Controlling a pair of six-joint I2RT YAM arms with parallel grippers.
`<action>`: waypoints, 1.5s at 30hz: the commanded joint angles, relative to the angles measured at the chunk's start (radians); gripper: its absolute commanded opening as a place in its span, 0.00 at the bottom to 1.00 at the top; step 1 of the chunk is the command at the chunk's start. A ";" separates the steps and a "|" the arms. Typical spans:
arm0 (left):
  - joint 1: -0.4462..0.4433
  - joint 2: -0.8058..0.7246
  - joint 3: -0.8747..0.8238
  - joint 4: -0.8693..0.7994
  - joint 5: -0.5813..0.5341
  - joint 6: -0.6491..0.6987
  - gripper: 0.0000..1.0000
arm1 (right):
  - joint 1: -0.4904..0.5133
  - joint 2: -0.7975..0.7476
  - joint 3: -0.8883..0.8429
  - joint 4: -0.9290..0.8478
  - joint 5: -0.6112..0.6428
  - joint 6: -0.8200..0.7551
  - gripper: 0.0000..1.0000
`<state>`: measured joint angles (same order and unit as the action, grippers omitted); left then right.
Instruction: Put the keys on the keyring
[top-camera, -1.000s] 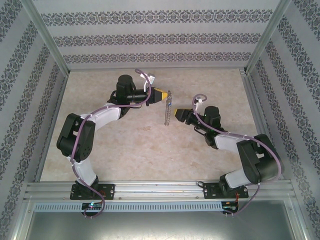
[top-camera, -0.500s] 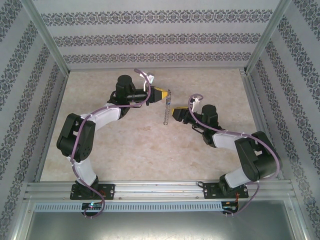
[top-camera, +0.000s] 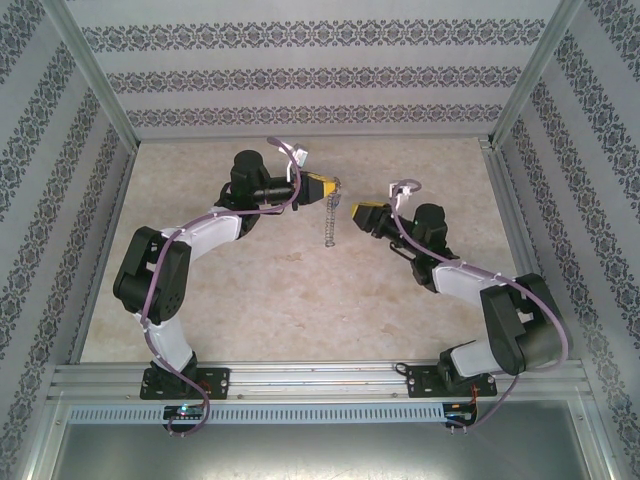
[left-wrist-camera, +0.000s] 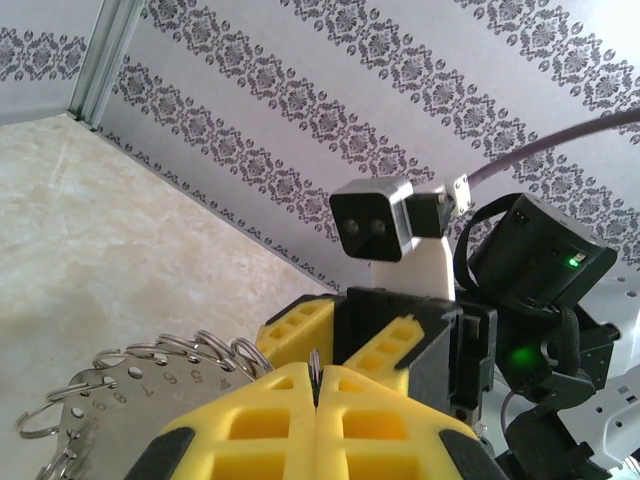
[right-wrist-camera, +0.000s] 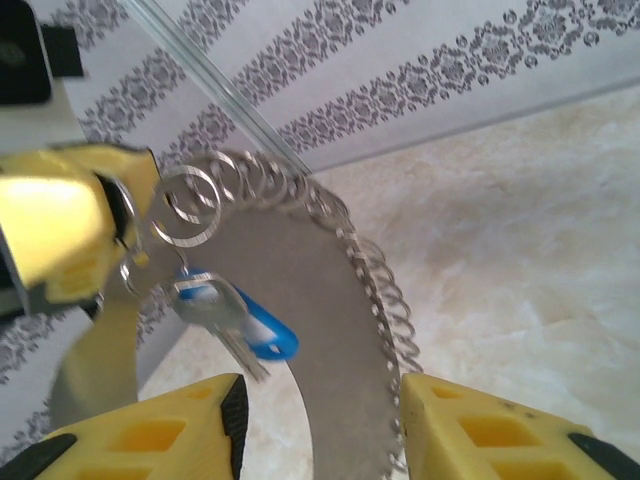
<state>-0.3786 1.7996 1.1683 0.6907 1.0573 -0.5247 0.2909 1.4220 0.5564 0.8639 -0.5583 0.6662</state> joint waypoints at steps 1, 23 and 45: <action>-0.006 -0.010 -0.009 0.136 0.015 -0.046 0.00 | -0.011 -0.023 0.058 0.055 -0.036 0.087 0.43; -0.009 0.028 0.000 0.225 0.022 -0.123 0.00 | 0.023 0.062 0.185 0.169 -0.103 0.228 0.34; -0.009 0.027 -0.001 0.222 0.021 -0.120 0.00 | 0.052 0.132 0.222 0.219 -0.141 0.258 0.17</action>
<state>-0.3786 1.8233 1.1614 0.8299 1.0645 -0.6373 0.3321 1.5455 0.7479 1.0248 -0.6743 0.9173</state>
